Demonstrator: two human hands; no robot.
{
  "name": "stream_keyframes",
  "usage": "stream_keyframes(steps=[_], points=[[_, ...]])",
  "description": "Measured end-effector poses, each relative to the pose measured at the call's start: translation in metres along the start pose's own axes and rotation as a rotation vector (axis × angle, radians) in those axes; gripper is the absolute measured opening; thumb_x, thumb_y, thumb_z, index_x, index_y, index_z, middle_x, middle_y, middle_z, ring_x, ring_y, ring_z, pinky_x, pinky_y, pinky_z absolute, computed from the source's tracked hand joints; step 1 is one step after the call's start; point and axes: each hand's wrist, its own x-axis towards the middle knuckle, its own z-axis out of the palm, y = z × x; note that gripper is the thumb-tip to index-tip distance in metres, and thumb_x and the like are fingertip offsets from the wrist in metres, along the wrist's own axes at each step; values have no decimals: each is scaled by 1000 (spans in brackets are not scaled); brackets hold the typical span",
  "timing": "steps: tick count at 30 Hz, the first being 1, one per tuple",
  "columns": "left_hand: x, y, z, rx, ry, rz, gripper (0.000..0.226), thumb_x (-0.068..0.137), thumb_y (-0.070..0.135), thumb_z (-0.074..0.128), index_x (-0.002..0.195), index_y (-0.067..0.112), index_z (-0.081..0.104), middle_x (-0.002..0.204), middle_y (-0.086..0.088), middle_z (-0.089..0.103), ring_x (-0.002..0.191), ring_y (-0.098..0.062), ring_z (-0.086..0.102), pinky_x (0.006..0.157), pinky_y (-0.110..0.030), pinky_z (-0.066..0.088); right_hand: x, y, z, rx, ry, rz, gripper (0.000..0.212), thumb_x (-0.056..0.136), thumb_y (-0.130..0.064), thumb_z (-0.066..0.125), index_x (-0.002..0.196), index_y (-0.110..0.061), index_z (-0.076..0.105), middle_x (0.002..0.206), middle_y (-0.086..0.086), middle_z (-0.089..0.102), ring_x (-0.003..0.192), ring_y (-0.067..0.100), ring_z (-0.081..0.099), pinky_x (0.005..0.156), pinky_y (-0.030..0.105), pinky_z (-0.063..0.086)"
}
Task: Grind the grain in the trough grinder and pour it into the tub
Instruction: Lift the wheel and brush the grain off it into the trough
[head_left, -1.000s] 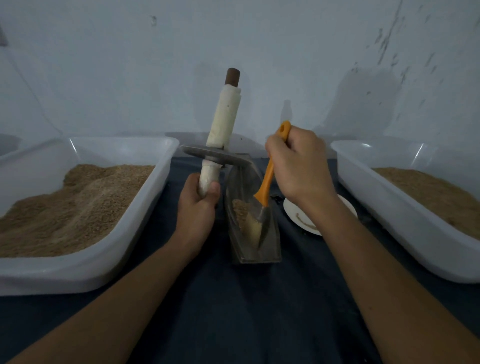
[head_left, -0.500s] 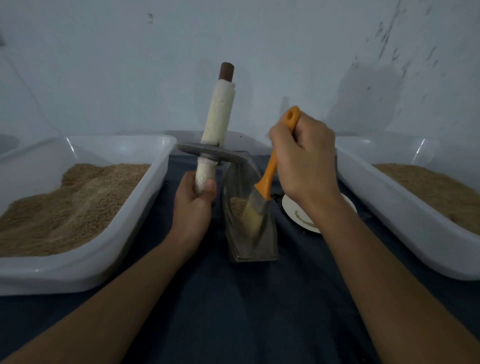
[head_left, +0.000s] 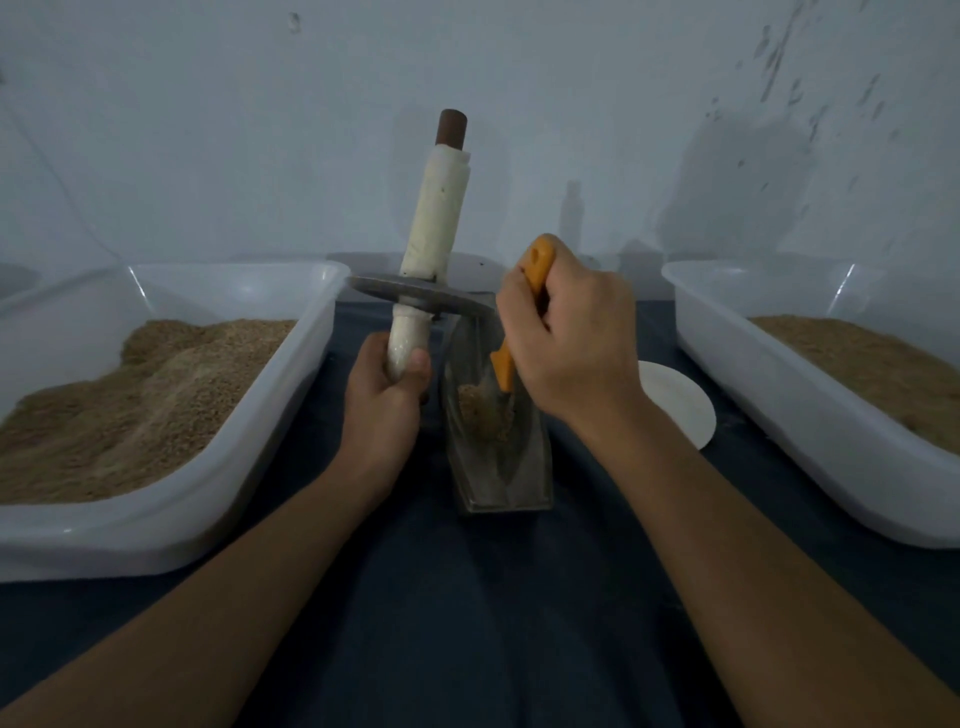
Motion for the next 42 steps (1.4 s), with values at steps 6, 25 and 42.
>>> stream_keyframes(steps=[6,25,42], points=[[0,1,0,10,2,1,7,102,30,56,95,28,57,80,2,61,65,-7,56,56,-29,47,7,-8,-3,141,11,56,36,91,-15,48,61,-21,28,48,-8,28,41,13,30,44,20,22],[-1,4,0,22,-5,13,5,103,29,55,100,27,59,88,-2,63,71,-9,58,63,-33,49,1,1,6,116,-4,91,40,95,-14,49,63,-24,26,47,-9,27,41,14,32,43,20,22],[-1,5,1,34,17,11,8,103,26,56,97,21,58,81,0,60,62,-2,56,51,-17,46,-5,10,5,163,18,89,34,101,-6,49,69,-6,37,47,-6,33,39,10,42,44,16,27]])
